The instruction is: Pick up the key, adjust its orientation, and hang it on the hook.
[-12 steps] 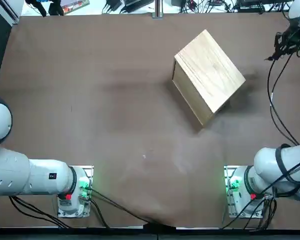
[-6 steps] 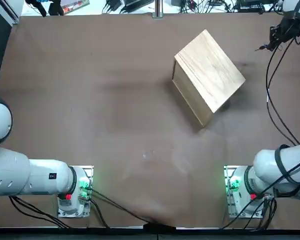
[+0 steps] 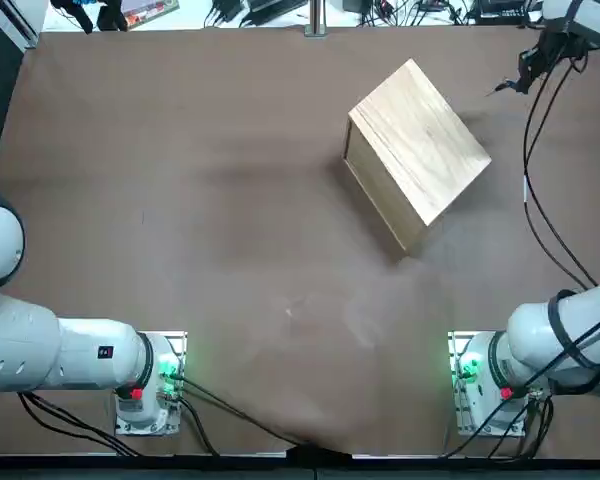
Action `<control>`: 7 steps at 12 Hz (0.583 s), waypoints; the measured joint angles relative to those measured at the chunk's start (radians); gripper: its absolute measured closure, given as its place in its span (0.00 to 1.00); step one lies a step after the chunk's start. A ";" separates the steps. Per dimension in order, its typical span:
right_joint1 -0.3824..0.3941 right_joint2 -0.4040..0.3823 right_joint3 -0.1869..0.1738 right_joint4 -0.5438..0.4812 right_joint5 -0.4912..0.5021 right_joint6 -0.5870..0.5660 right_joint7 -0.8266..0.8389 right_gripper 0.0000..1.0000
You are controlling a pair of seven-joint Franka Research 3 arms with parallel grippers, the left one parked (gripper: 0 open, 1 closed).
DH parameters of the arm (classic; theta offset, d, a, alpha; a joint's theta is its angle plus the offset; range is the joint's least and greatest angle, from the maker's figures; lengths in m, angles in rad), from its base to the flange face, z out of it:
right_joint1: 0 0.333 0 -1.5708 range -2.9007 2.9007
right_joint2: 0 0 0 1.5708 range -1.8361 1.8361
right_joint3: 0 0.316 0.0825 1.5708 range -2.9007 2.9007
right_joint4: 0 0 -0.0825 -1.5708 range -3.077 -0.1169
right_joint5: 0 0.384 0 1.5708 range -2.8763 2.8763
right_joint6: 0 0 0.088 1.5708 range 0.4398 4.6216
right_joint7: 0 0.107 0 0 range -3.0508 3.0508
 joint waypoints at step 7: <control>0.120 0.085 0.001 0.110 0.000 0.000 -0.221 0.97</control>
